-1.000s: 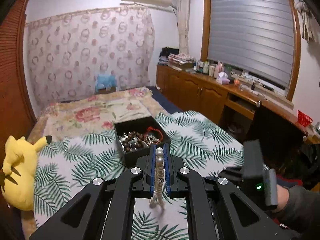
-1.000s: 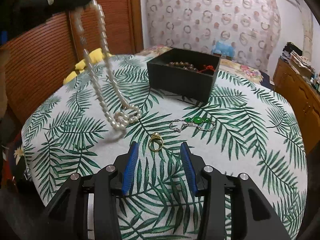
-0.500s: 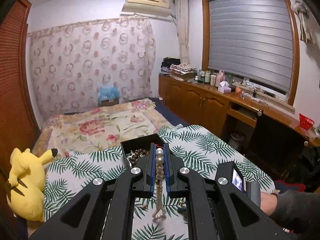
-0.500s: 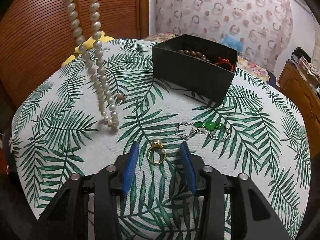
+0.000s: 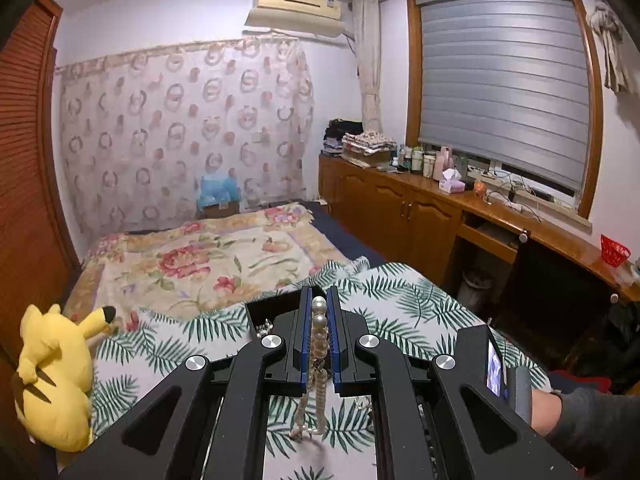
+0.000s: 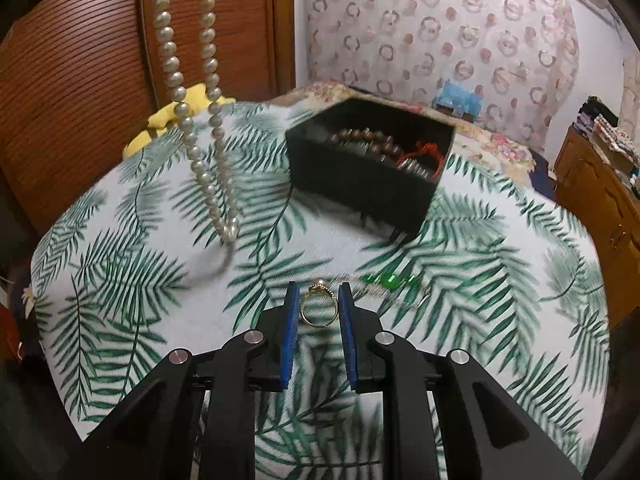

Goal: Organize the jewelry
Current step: 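Lift the pearl necklace with the left tool while the right tool grasps the gold ring, then lower the pearls into the box with the left tool while the right tool drops the ring in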

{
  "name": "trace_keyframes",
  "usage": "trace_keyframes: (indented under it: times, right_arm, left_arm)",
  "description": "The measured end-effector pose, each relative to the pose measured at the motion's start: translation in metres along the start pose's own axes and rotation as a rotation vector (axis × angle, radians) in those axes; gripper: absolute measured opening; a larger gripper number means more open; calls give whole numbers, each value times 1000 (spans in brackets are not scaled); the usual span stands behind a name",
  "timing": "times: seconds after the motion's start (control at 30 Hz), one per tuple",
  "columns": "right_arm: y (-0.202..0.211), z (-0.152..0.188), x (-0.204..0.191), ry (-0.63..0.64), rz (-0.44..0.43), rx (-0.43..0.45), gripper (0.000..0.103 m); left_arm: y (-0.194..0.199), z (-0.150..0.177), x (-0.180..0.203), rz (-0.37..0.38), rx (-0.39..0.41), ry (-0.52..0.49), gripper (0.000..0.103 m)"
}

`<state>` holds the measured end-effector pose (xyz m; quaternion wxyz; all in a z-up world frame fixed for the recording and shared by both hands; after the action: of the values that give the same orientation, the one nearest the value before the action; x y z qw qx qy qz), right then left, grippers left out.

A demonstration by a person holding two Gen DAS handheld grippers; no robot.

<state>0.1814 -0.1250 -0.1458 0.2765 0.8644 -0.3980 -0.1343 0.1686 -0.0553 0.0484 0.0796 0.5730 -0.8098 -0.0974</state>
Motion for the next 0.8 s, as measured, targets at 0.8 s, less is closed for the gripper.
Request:
trace_keyframes:
  times: [0.8]
  right_arm:
    - [-42,-94,82,-101,31,101,22]
  left_arm:
    - [-48,-62,-6,-64,31,-43,7]
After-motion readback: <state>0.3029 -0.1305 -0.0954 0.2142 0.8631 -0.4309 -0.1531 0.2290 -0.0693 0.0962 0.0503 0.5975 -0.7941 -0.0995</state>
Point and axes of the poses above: each gripper's, at about its wrist camera, not at the fingertips, and y roughly against the way its jaws point, x to its right, z to its underside, the point moved 9 cm from there along -y, roughly the way its jaws point, and after that the axes turned 11 degrees about x, right-handed, at the moved point
